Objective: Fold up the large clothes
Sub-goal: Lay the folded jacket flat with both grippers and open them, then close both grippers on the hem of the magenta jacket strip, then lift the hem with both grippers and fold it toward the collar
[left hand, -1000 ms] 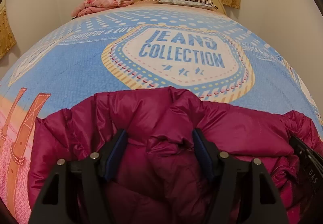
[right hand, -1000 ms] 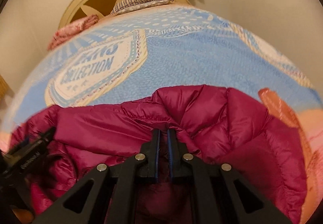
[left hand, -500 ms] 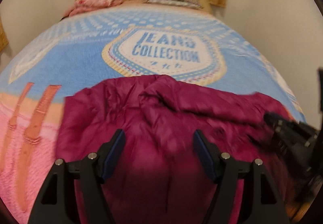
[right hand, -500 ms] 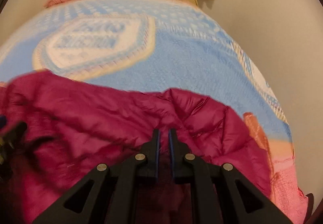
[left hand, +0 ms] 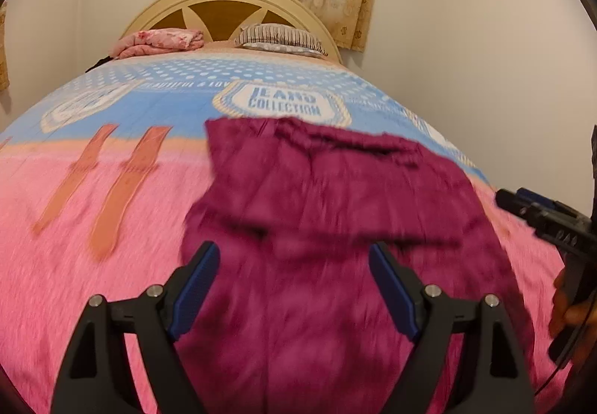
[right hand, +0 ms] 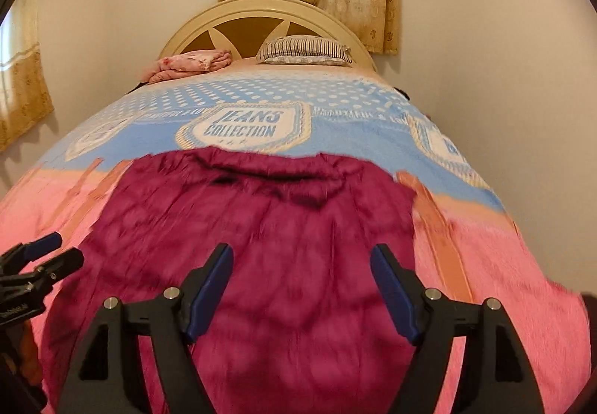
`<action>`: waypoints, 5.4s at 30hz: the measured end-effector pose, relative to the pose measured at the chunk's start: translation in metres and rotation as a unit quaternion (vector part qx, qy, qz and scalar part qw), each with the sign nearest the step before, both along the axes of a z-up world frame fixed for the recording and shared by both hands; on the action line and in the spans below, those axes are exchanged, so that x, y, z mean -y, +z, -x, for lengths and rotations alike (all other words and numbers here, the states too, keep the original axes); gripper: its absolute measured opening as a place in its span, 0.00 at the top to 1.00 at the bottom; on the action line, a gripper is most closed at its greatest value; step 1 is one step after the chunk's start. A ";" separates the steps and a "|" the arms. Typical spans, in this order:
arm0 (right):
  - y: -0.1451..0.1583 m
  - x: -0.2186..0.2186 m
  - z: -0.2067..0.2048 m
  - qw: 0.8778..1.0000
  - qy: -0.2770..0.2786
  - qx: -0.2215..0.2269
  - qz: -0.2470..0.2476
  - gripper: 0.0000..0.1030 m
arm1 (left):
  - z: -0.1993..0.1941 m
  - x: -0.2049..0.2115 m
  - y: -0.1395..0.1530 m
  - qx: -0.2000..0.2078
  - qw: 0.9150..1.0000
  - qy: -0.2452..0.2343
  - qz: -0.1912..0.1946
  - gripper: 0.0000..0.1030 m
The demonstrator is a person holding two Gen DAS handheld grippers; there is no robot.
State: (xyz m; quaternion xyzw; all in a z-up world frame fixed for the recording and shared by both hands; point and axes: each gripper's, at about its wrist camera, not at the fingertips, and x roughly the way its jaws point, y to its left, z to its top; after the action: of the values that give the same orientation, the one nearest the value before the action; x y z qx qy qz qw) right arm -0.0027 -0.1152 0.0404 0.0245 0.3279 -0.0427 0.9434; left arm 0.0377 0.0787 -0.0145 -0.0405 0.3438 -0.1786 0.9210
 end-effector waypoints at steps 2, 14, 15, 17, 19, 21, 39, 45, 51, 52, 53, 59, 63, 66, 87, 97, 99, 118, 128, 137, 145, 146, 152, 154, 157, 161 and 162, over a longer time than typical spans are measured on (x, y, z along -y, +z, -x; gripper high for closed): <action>-0.002 0.002 0.026 1.000 0.001 -0.002 -0.013 0.26 | 0.017 -0.012 -0.005 -0.006 1.000 -0.010 0.012 0.18; -0.013 0.049 0.180 0.997 -0.034 -0.009 -0.073 0.26 | 0.115 -0.058 -0.032 -0.001 0.997 -0.072 0.028 0.18; -0.018 0.053 0.192 0.996 -0.039 -0.018 -0.077 0.26 | 0.120 -0.060 -0.037 -0.011 0.996 -0.084 0.032 0.18; -0.028 0.059 0.212 0.995 -0.045 -0.035 -0.088 0.26 | 0.128 -0.064 -0.046 -0.021 0.995 -0.094 0.027 0.18; -0.043 0.060 0.225 0.993 -0.051 -0.056 -0.093 0.26 | 0.133 -0.065 -0.054 -0.030 0.995 -0.098 0.012 0.18; -0.056 0.059 0.230 0.992 -0.046 -0.081 -0.086 0.26 | 0.134 -0.065 -0.062 -0.043 0.994 -0.104 0.008 0.18; -0.117 0.020 0.209 0.984 0.027 -0.177 -0.010 0.29 | 0.131 -0.103 -0.114 -0.125 0.990 -0.069 0.006 0.18; -0.113 0.027 0.210 0.986 0.029 -0.161 -0.032 0.33 | 0.133 -0.143 -0.084 -0.083 0.994 -0.045 0.053 0.17; -0.123 0.019 0.191 0.983 0.048 -0.176 -0.005 0.34 | 0.126 -0.125 -0.119 -0.147 0.986 -0.065 0.041 0.17; -0.126 0.019 0.191 0.982 0.055 -0.182 -0.012 0.40 | 0.126 -0.122 -0.122 -0.148 0.986 -0.065 0.033 0.18; -0.128 0.020 0.190 0.980 0.058 -0.189 -0.019 0.58 | 0.126 -0.118 -0.125 -0.153 0.985 -0.068 0.031 0.19; -0.125 0.040 0.205 0.977 0.057 -0.180 -0.094 0.83 | 0.133 -0.126 -0.120 -0.161 0.977 -0.096 0.098 0.67; -0.112 0.048 0.211 0.976 0.058 -0.157 -0.140 0.94 | 0.147 -0.130 -0.093 -0.116 0.975 -0.133 0.133 0.85; -0.095 0.051 0.216 0.973 0.069 -0.125 -0.179 0.97 | 0.158 -0.125 -0.068 -0.066 0.978 -0.154 0.127 0.86; -0.013 0.090 0.124 0.977 0.046 -0.004 -0.209 1.00 | 0.025 -0.076 -0.005 -0.076 0.989 -0.060 0.113 0.87; -0.007 0.140 0.144 0.970 -0.011 0.019 -0.241 0.98 | -0.064 -0.059 -0.024 -0.148 0.982 0.008 0.114 0.88; -0.008 0.150 0.157 0.965 -0.025 0.031 -0.259 0.97 | -0.079 -0.054 -0.029 -0.158 0.982 0.019 0.103 0.88; -0.025 0.096 0.088 0.985 0.052 -0.018 -0.165 0.19 | -0.147 -0.033 -0.022 -0.170 0.981 0.057 0.073 0.66; -0.081 0.109 0.039 0.964 0.014 -0.077 -0.255 0.19 | -0.116 -0.101 0.025 -0.040 0.999 -0.014 0.010 0.05; -0.063 0.121 0.067 0.954 -0.001 -0.034 -0.297 0.19 | -0.142 -0.062 -0.027 -0.062 0.988 -0.117 -0.076 0.05; -0.070 0.089 0.042 0.971 0.029 -0.055 -0.229 0.24 | -0.144 -0.044 -0.050 -0.118 0.982 -0.144 0.015 0.38; -0.068 0.083 0.040 0.976 0.029 -0.052 -0.208 0.48 | -0.137 -0.044 -0.047 -0.111 0.983 -0.147 0.014 0.45; -0.056 0.066 0.048 0.986 0.032 -0.031 -0.159 0.92 | -0.089 -0.058 -0.020 -0.065 0.987 -0.141 0.031 0.87; -0.046 0.072 0.061 0.983 0.027 -0.006 -0.180 0.94 | -0.069 -0.066 -0.010 -0.054 0.987 -0.141 0.058 0.90; -0.028 0.077 0.084 0.979 0.033 0.021 -0.198 0.95 | -0.032 -0.071 0.007 -0.029 0.984 -0.151 0.084 0.90; -0.006 0.067 0.112 0.983 0.051 0.045 -0.169 0.96 | 0.019 -0.077 0.025 0.014 0.981 -0.160 0.111 0.90; 0.000 0.063 0.121 0.984 0.056 0.052 -0.162 0.96 | 0.025 -0.078 0.026 0.018 0.980 -0.160 0.117 0.90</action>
State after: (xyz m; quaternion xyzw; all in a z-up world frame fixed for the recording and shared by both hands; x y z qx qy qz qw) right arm -0.1236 -0.1786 0.0401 0.1605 0.2821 0.0646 0.9437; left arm 0.0129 0.1570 0.0115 -0.0895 0.3056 -0.3637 0.8754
